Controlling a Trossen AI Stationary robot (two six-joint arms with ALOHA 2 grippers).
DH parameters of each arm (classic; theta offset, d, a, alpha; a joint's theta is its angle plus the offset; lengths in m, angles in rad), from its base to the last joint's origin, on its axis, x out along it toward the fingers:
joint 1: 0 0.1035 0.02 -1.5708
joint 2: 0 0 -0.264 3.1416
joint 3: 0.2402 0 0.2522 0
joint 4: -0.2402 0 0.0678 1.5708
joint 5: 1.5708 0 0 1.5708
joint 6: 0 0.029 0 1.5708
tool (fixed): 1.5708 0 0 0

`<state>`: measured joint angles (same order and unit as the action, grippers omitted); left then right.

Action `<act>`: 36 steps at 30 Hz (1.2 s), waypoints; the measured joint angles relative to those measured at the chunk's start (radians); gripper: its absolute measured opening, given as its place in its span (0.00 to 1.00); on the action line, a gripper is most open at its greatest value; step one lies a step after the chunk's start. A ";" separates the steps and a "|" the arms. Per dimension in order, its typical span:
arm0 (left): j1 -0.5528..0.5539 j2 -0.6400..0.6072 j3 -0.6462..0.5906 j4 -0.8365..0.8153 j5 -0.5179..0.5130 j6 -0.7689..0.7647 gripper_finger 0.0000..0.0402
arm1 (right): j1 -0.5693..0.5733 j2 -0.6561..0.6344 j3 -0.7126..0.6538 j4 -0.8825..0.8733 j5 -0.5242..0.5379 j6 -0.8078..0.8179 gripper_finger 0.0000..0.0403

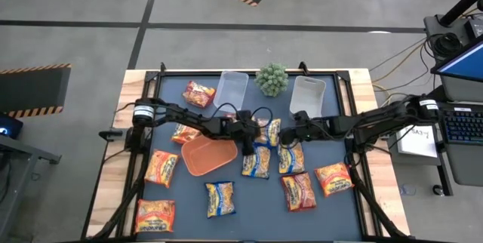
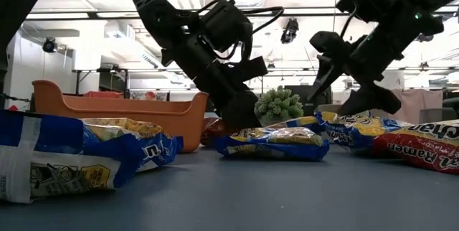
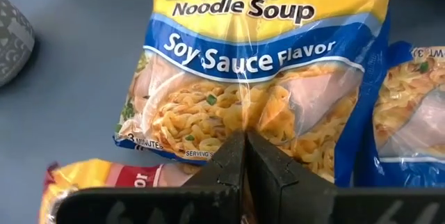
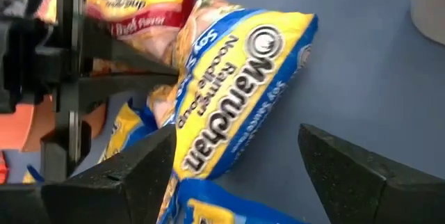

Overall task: Sort Maruchan noodles
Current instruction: Put the blue noodle pack into the orange bin

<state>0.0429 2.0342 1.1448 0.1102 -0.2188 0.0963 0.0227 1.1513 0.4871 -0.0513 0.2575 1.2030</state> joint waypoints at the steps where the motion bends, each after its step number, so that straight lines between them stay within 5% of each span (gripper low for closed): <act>1: 0.000 0.000 -0.001 -0.003 0.000 -0.001 0.00 | 0.000 0.004 -0.010 0.019 0.005 0.007 0.73; 20: 0.000 0.002 -0.003 -0.003 0.000 -0.005 0.00 | -0.017 0.285 -0.018 0.415 0.043 -0.027 0.68; 36: 0.000 0.003 -0.003 0.002 0.000 -0.005 0.00 | -0.017 0.296 -0.018 0.462 0.050 -0.049 0.29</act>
<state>0.0429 2.0373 1.1416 0.1127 -0.2184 0.0910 0.0059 1.4477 0.4690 0.4103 0.3077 1.1538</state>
